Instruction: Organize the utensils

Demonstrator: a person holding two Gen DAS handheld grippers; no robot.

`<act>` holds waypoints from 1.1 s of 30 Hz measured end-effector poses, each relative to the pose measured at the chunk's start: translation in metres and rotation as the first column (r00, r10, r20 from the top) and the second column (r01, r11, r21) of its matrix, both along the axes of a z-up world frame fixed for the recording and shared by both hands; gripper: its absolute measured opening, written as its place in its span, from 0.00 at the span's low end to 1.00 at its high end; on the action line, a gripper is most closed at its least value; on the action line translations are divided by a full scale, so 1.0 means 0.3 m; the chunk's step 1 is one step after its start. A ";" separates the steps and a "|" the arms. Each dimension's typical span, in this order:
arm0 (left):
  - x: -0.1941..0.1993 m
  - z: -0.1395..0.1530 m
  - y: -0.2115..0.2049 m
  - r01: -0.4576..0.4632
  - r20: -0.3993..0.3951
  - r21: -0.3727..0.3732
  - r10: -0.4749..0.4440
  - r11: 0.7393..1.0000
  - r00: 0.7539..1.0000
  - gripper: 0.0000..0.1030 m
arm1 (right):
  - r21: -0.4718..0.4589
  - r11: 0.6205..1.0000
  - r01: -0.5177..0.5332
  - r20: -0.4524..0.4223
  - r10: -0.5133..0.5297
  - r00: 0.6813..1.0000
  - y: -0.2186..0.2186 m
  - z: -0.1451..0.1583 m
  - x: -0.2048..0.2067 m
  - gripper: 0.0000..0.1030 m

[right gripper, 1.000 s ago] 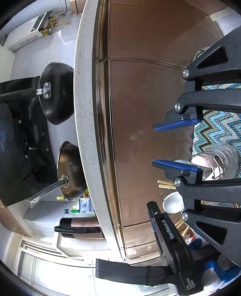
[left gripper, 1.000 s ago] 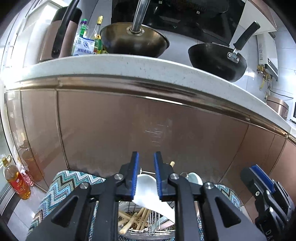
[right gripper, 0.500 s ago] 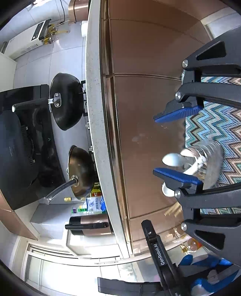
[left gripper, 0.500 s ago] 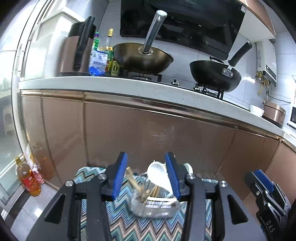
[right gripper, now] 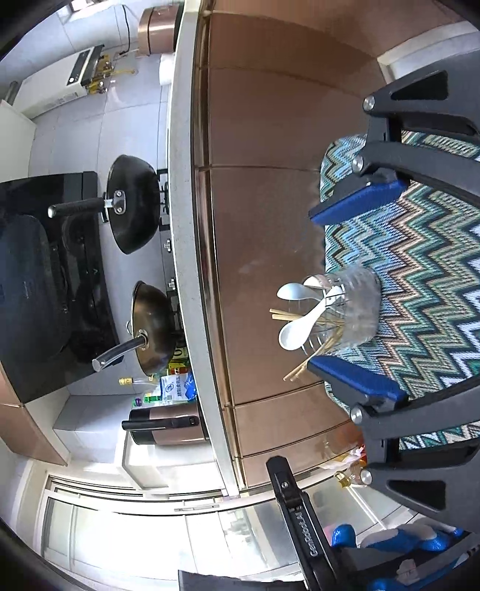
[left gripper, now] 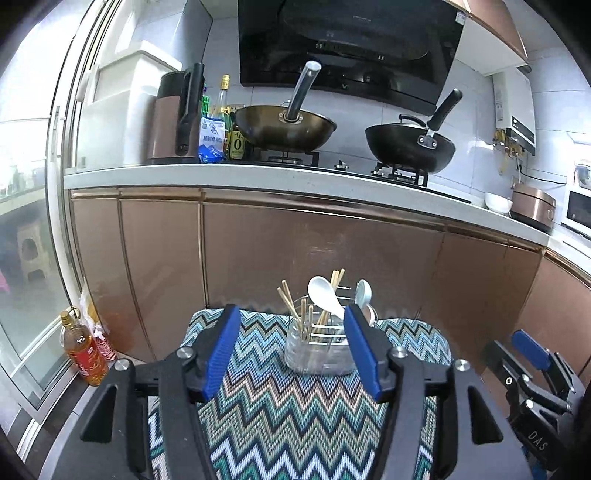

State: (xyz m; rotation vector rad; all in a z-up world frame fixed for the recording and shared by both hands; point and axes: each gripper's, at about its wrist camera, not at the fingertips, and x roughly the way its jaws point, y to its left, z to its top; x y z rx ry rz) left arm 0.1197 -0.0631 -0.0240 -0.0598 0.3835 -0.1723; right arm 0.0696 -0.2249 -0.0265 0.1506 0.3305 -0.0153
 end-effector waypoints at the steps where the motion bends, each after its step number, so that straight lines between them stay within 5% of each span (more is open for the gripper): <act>1: -0.018 0.001 0.005 -0.002 0.002 0.001 0.002 1.000 1.000 0.55 | -0.005 1.000 0.011 -0.003 -0.011 1.000 0.007 0.004 -0.023 0.75; 14: -0.189 0.029 0.066 -0.130 0.088 0.062 0.124 0.990 0.988 0.73 | -0.071 0.995 0.065 0.004 -0.065 0.998 0.056 0.036 -0.158 1.00; 33: -0.276 0.052 0.105 -0.185 0.175 0.069 0.171 0.980 0.970 0.73 | -0.116 0.983 0.141 0.070 -0.133 0.989 0.027 0.097 -0.260 1.00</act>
